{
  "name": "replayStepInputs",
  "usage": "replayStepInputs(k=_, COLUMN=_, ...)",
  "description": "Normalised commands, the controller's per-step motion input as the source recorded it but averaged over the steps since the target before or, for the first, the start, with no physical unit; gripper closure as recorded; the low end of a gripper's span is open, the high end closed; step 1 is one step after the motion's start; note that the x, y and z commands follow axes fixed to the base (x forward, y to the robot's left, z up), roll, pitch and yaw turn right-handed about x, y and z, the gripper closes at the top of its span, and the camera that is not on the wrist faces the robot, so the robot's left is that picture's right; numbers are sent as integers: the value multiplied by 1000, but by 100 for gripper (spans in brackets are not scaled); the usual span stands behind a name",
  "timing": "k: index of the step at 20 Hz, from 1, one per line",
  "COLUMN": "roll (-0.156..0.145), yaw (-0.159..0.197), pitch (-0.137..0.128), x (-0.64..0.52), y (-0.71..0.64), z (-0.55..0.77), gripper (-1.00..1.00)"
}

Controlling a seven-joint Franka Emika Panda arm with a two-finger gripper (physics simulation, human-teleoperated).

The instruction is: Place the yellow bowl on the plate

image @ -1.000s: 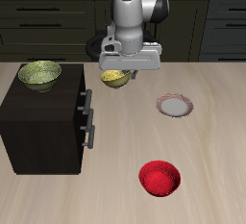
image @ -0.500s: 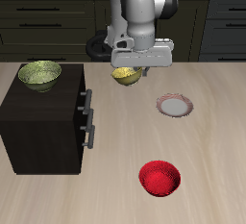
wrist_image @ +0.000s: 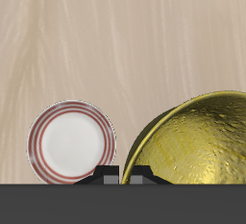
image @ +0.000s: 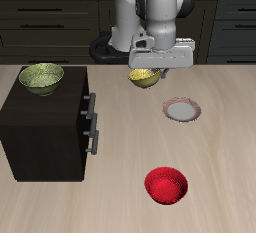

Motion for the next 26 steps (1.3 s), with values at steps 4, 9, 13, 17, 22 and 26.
replayStepInputs(k=4, roll=-11, yaw=-16, pitch=13, x=134, y=212, z=45, gripper=100)
replayStepInputs(k=9, roll=42, yaw=23, pitch=1, x=83, y=485, z=-31, gripper=100)
replayStepInputs(k=13, roll=-3, yaw=-37, pitch=28, x=59, y=332, z=-76, gripper=100)
replayStepInputs(k=17, roll=11, yaw=9, pitch=1, x=-38, y=240, z=-89, gripper=100)
replayStepInputs(k=22, roll=-2, yaw=-14, pitch=26, x=13, y=39, z=-100, gripper=100)
replayStepInputs(k=26, roll=30, yaw=9, pitch=12, x=-95, y=132, z=-123, gripper=100)
